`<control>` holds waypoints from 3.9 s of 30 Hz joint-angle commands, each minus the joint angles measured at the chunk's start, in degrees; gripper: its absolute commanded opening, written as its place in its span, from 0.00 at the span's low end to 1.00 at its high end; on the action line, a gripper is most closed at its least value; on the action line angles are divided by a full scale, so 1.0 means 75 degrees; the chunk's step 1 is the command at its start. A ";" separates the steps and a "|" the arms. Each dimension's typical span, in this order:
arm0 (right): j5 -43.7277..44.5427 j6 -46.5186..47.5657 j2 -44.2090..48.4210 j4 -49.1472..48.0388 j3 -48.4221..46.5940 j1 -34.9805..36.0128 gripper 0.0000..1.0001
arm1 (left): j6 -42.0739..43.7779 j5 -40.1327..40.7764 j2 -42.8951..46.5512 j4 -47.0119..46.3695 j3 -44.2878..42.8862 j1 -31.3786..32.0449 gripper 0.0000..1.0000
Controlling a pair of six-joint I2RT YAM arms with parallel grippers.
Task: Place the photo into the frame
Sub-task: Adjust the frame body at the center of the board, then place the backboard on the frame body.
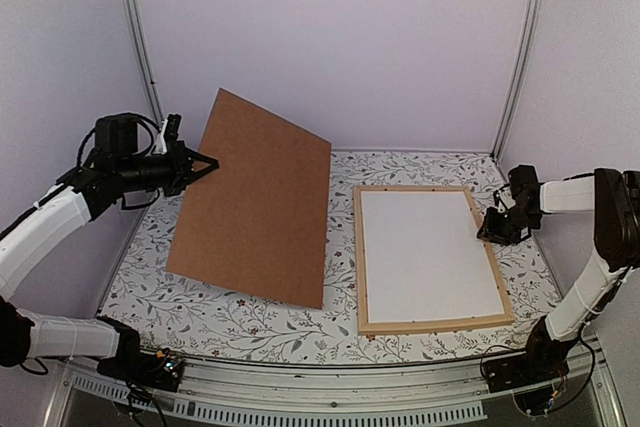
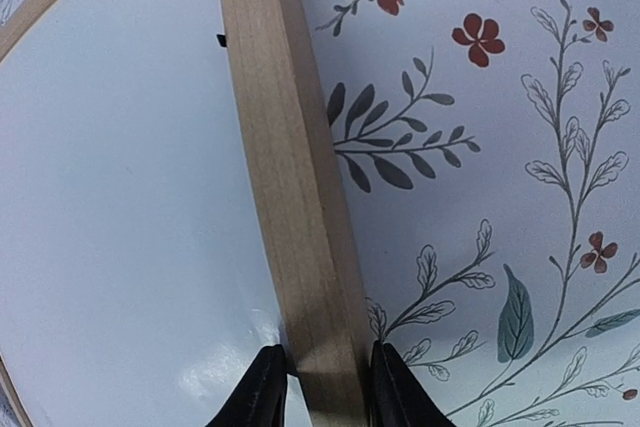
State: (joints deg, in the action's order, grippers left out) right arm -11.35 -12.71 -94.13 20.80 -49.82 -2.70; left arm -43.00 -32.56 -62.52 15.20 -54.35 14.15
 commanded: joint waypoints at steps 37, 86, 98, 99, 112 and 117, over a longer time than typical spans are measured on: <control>0.1070 -0.2454 -0.0092 -0.0388 -0.1244 0.5090 0.60 | -0.0115 -0.0114 0.0007 -0.0890 0.0024 -0.0684 0.00; 0.1000 -0.2684 -0.1705 -0.0484 -0.2733 0.6137 0.62 | -0.0095 -0.0498 0.0165 -0.0858 -0.0078 -0.0985 0.00; 0.0918 -0.2665 -0.2265 -0.0546 -0.2703 0.6092 0.63 | -0.0045 -0.0452 0.0233 -0.0787 -0.0131 -0.0985 0.00; 0.0922 -0.2673 -0.2281 -0.0546 -0.2692 0.6082 0.63 | -0.0038 -0.0442 0.0238 -0.0772 -0.0136 -0.0991 0.00; 0.1075 -0.2793 -0.2181 -0.0421 -0.2556 0.5940 0.63 | 0.0034 -0.0364 0.0274 -0.0700 -0.0138 -0.0990 0.00; 0.1074 -0.2793 -0.2174 -0.0403 -0.2547 0.5908 0.64 | 0.0038 -0.0358 0.0289 -0.0686 -0.0081 -0.0985 0.00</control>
State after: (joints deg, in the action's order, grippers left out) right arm -4.69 -33.45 -110.48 16.51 -69.01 42.15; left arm -42.89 -34.09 -62.26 13.19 -53.04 7.20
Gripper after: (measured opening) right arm 0.635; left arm 0.036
